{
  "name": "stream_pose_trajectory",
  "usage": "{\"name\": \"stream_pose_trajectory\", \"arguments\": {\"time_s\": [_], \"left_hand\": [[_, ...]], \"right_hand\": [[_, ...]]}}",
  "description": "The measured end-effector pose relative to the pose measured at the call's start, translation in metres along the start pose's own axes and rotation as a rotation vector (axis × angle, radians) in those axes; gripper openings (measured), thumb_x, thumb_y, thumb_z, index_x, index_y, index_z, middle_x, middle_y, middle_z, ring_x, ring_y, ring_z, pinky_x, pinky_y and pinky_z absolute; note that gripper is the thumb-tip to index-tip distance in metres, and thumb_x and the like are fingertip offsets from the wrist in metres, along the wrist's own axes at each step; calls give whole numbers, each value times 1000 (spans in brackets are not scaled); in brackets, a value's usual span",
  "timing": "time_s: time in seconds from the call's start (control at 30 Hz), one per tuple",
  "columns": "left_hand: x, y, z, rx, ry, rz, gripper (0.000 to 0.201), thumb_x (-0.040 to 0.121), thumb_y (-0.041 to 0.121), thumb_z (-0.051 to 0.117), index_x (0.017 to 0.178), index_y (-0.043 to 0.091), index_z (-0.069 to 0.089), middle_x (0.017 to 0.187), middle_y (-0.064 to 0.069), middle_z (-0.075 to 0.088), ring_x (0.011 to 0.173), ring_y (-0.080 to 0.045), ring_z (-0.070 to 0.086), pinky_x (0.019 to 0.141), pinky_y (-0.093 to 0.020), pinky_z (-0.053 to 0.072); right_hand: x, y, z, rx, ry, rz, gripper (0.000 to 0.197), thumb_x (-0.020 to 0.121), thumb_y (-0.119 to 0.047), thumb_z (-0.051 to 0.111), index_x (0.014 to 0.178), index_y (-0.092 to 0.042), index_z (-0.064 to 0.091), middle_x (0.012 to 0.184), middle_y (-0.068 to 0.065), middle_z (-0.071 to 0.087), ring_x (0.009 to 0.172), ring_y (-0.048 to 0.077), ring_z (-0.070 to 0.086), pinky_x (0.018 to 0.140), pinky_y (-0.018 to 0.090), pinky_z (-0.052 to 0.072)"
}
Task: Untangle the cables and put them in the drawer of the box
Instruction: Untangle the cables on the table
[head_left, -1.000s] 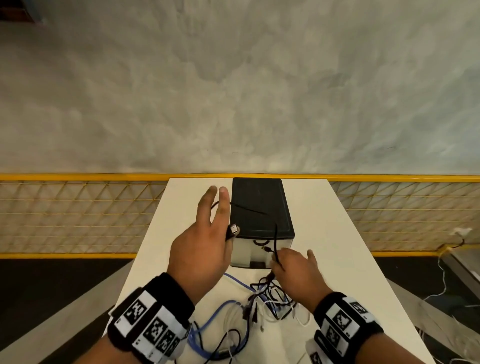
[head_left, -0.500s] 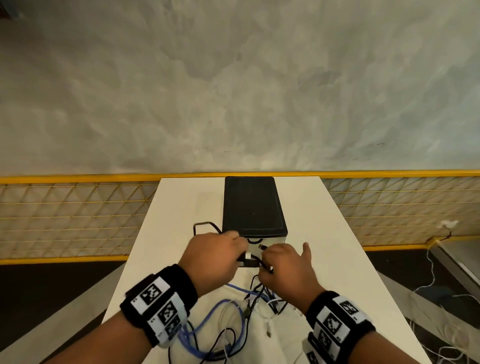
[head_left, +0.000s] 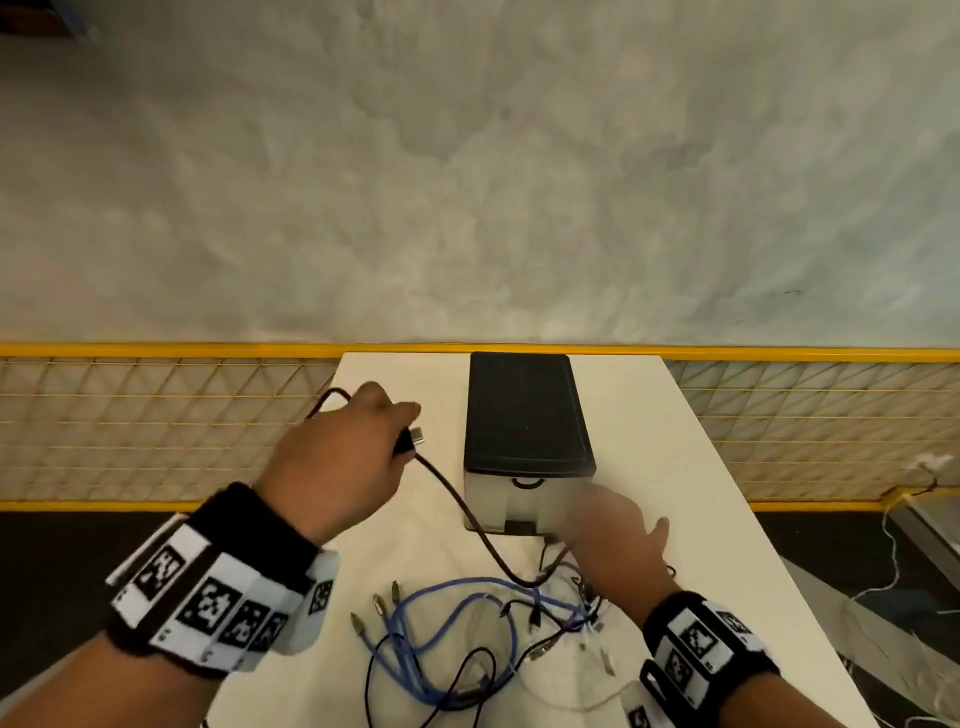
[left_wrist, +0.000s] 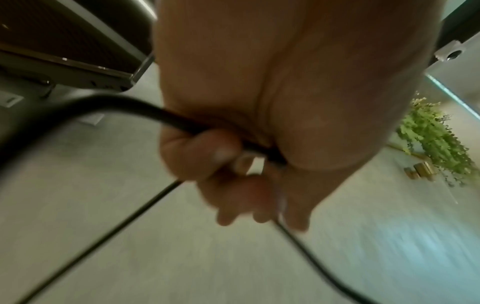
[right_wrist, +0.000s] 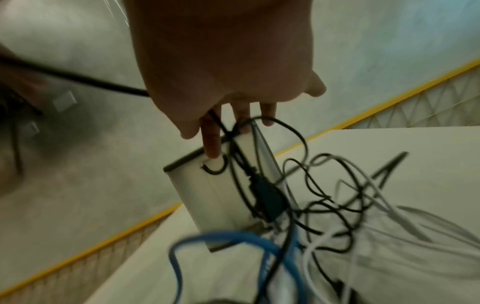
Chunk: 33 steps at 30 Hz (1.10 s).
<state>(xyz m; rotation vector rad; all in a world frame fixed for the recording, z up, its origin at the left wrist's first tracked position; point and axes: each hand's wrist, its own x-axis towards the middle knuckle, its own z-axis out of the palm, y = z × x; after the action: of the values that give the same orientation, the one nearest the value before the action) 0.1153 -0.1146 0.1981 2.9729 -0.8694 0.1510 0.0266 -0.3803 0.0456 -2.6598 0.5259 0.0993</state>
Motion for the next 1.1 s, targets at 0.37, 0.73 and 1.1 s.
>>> {"name": "stream_pose_trajectory", "arguments": {"time_s": [0.37,0.73,1.1], "left_hand": [[-20,92,67,-369,-168,191,23,94,51,48,95,30,56,88,8,55,82,-15,55,64,-30,38],[-7,18,36,-189,-69,15,39,91,52,53,64,25,46,63,5,52,68,-16,52,51,-27,28],[-39,-106,34,-35,-68,-404,27,90,37,60,68,22,61,69,-3,58,63,-21,58,56,-31,44]], "right_hand": [[-3,-28,-13,535,91,-227,35,96,-38,53,64,-23,55,67,2,64,68,18,63,69,41,50],[-7,-9,-10,196,-114,-315,28,86,-49,62,67,-32,51,67,-5,57,67,13,56,60,29,41],[10,41,-5,115,49,-11,17,87,-41,63,82,-25,65,79,-2,65,77,18,62,72,32,51]]}}
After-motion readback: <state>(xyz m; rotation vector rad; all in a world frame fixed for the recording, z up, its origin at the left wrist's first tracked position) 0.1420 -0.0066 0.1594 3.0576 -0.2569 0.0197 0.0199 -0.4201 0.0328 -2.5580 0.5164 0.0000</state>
